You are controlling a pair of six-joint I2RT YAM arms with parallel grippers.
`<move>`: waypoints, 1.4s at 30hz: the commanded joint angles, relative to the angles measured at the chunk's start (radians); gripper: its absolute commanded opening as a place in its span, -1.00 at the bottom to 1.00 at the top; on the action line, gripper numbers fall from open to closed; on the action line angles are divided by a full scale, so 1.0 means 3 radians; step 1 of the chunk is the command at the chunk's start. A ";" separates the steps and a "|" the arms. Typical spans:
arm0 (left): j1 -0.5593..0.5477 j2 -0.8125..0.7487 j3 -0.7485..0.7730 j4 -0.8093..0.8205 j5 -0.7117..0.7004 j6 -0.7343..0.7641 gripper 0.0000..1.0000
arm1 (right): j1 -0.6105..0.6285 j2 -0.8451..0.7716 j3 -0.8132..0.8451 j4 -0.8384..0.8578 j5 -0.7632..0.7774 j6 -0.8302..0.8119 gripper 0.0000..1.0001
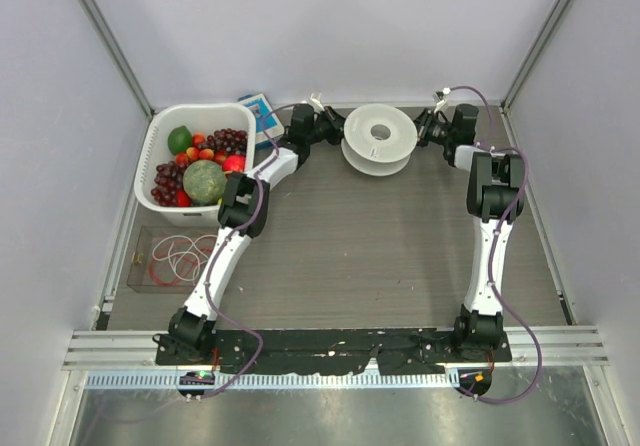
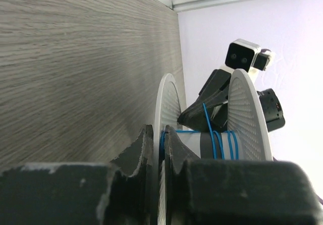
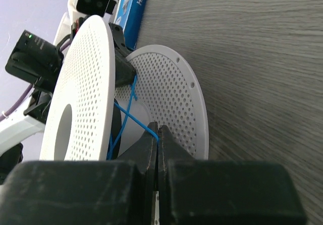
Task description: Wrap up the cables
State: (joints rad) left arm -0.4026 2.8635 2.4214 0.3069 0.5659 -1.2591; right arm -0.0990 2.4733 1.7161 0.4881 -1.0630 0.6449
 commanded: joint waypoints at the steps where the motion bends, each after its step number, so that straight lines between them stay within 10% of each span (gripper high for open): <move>1: 0.0079 0.0006 0.0166 0.0128 -0.0853 0.0198 -0.70 | -0.0043 0.0049 0.0211 0.0214 0.0705 0.0207 -0.99; 12: 0.0151 0.0022 0.0125 -0.0189 -0.1262 0.0265 -0.01 | -0.0105 0.0192 0.0283 0.0127 0.0925 0.0208 -0.99; 42: 0.0100 -0.0448 -0.0171 0.0409 -0.0874 0.0520 0.33 | -0.0227 -0.0145 -0.0228 -0.0195 0.1166 0.0351 -0.65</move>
State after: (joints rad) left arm -0.3714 2.8643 2.3878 0.3496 0.2871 -1.1431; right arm -0.1616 2.5031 1.6688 0.4603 -0.7166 0.7578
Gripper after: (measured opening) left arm 0.660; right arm 0.164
